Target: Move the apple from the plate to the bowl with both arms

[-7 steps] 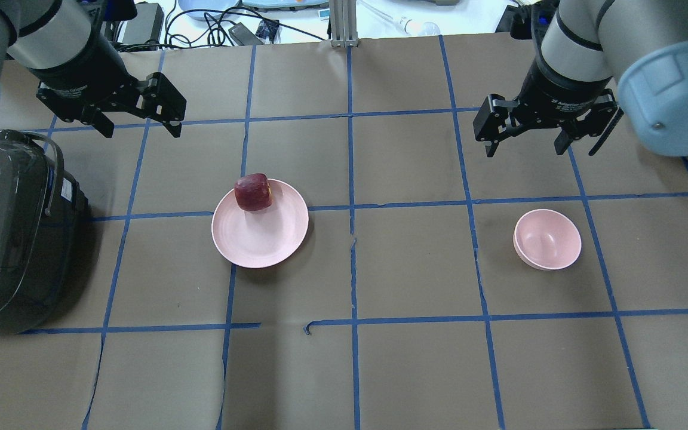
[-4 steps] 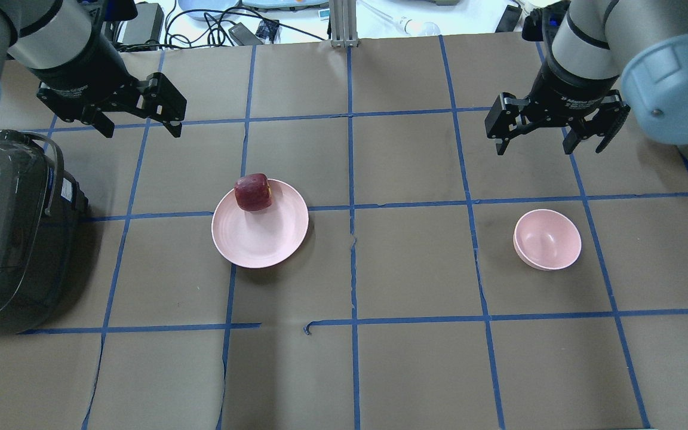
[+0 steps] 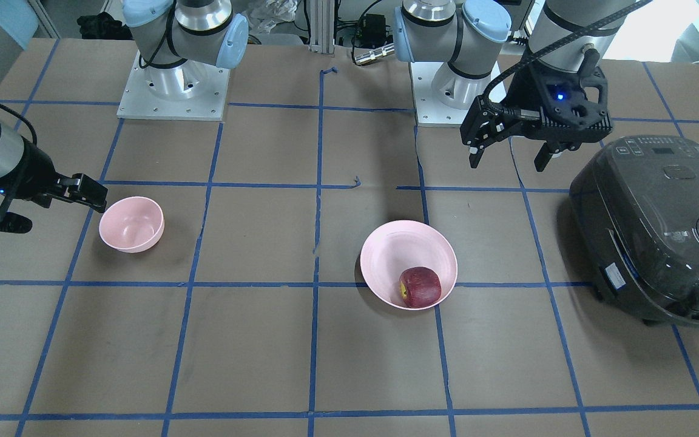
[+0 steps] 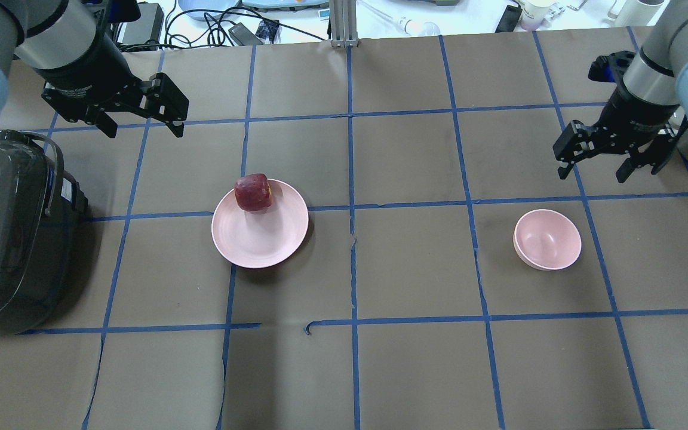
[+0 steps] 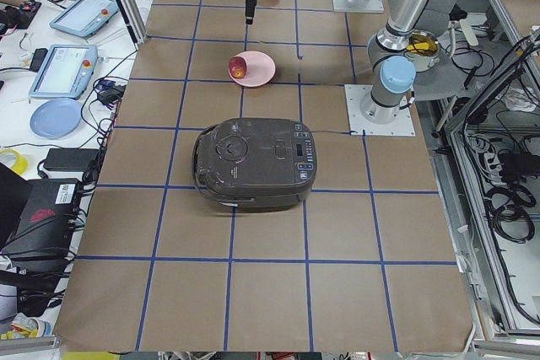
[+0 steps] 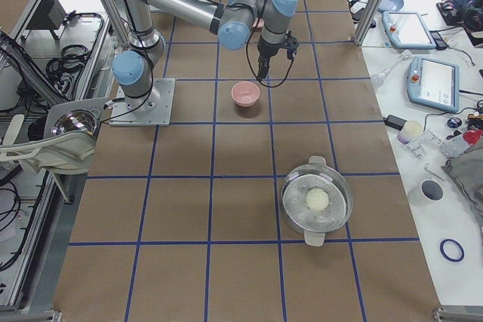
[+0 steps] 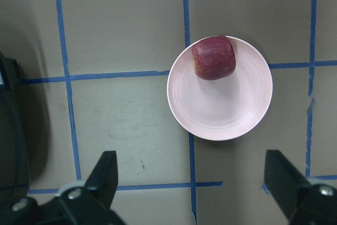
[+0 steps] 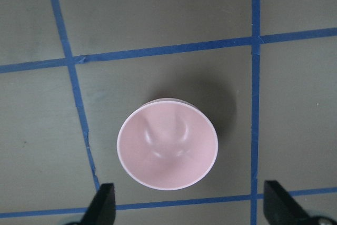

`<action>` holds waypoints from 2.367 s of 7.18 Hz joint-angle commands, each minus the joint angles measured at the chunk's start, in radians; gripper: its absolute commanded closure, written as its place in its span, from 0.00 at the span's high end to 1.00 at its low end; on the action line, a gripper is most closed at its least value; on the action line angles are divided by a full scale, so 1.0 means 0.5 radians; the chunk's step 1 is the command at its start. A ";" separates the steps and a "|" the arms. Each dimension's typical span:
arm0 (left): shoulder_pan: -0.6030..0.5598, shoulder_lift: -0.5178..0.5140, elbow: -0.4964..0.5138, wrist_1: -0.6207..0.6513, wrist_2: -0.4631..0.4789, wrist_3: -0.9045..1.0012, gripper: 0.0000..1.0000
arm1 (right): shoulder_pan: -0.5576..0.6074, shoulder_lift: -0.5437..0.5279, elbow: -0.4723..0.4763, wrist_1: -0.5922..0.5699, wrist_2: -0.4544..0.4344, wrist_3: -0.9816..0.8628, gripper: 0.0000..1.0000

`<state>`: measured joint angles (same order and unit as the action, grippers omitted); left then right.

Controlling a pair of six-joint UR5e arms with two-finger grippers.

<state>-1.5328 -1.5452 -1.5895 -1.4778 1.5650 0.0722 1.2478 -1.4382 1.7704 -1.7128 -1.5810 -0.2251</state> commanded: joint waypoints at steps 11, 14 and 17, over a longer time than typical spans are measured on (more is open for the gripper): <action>-0.242 -0.708 -0.321 0.955 -0.031 -0.506 0.99 | -0.155 0.256 0.478 -0.530 -0.004 -0.191 0.00; -0.242 -0.794 -0.370 0.958 0.060 -0.632 1.00 | -0.109 0.161 0.197 -0.025 0.206 -0.194 0.00; -0.242 -0.891 -0.444 1.145 0.055 -0.632 0.99 | 0.230 0.109 0.159 -0.013 0.275 -0.112 0.00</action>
<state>-1.6536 -1.9672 -1.8017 -0.9376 1.5945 -0.2432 1.2787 -1.3674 1.8551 -1.7190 -1.4562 -0.3102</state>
